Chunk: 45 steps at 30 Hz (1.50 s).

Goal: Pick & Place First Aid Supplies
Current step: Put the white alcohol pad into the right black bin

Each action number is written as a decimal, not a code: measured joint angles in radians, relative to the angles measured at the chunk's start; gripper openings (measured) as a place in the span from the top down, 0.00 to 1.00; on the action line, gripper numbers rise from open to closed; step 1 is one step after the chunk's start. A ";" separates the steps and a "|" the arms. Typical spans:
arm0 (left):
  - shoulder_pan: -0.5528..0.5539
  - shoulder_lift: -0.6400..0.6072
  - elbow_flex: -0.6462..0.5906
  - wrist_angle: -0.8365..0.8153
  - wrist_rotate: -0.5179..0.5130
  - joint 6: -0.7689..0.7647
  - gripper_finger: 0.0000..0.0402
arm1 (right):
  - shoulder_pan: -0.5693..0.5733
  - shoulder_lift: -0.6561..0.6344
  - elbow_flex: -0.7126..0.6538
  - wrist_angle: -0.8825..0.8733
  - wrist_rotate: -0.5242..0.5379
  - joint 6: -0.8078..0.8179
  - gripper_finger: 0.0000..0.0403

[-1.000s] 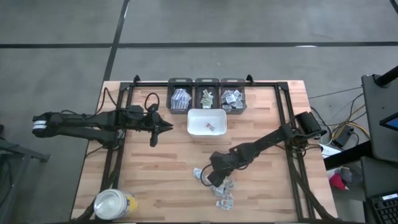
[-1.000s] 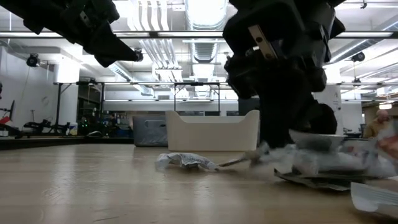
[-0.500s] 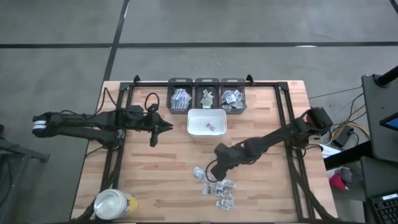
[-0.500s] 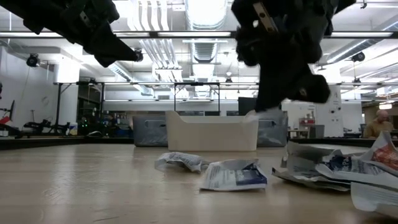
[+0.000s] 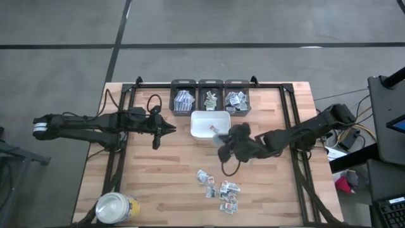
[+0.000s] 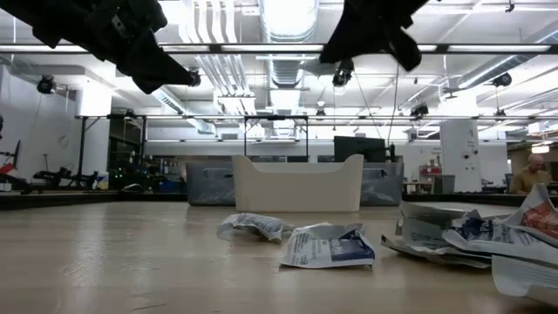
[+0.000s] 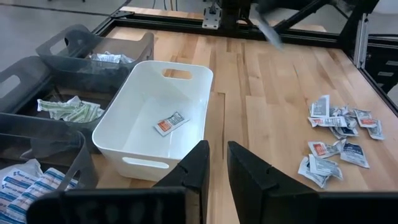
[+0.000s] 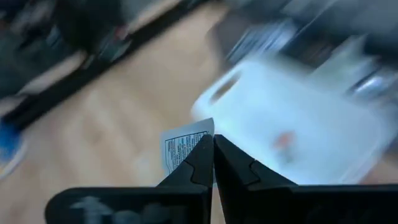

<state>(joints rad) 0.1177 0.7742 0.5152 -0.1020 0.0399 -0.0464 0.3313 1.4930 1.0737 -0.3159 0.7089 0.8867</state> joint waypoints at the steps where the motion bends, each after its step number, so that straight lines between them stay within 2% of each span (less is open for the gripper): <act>1: 0.000 0.000 0.000 0.001 0.000 0.002 0.86 | -0.002 -0.012 0.000 -0.003 0.071 -0.016 0.98; 4: 0.000 0.000 0.000 0.001 0.000 0.005 0.86 | -0.018 -0.036 0.000 -0.015 0.240 -0.066 0.98; 8: 0.000 0.000 0.000 0.003 0.000 0.005 0.86 | -0.070 -0.049 0.000 -0.039 0.358 -0.148 0.98; 15: 0.000 0.000 0.000 0.005 0.000 0.005 0.86 | -0.236 -0.037 0.000 -0.055 0.374 -0.358 0.98; 19: 0.000 0.000 0.000 0.005 0.001 -0.010 0.86 | -0.354 -0.042 0.000 -0.058 0.347 -0.402 0.98; 22: 0.000 0.000 0.000 0.005 0.001 -0.032 0.86 | -0.447 -0.048 0.000 -0.072 0.262 -0.424 0.98; 28: 0.000 0.000 0.000 0.005 0.001 -0.038 0.86 | -0.634 -0.045 0.000 -0.083 -0.021 -0.439 0.98; 35: 0.000 0.000 0.000 0.004 0.001 -0.041 0.86 | -0.816 -0.044 0.000 -0.158 -0.205 -0.442 0.98; 40: 0.000 0.000 0.000 0.004 0.001 -0.048 0.86 | -0.914 -0.006 0.000 -0.186 -0.394 -0.447 0.98; 45: 0.000 0.000 0.000 0.004 0.001 -0.048 0.86 | -0.969 0.052 0.000 -0.180 -0.491 -0.493 0.98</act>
<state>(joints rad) 0.1177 0.7742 0.5152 -0.0982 0.0410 -0.0948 -0.6381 1.5445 1.0733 -0.4961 0.2177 0.3940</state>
